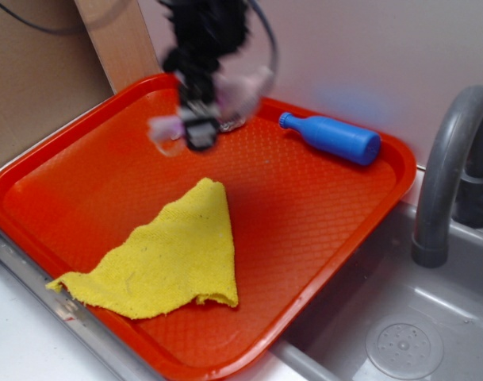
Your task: Grab the pink bunny.
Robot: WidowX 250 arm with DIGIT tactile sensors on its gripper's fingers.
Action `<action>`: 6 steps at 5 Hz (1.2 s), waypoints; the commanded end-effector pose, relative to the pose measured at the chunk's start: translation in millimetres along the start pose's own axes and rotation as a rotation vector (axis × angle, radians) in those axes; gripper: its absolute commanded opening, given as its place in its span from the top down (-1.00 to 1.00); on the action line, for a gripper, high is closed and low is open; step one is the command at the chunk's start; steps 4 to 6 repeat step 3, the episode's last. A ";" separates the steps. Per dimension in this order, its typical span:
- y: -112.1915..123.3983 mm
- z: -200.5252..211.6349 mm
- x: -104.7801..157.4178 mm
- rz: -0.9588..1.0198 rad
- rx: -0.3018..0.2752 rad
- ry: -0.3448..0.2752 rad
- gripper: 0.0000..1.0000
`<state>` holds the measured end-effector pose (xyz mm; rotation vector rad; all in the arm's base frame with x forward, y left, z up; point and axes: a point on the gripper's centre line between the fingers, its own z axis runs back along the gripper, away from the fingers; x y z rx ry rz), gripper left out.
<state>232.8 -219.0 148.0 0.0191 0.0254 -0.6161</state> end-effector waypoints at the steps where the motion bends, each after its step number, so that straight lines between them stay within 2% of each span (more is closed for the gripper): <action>1: 10.1 74.9 -90.5 0.498 -0.034 -0.067 1.00; 2: 17.9 94.1 -112.0 0.715 -0.004 -0.061 1.00; 3: 32.0 93.2 -103.7 0.728 -0.064 -0.055 1.00; 6: 32.0 93.2 -103.7 0.728 -0.064 -0.055 1.00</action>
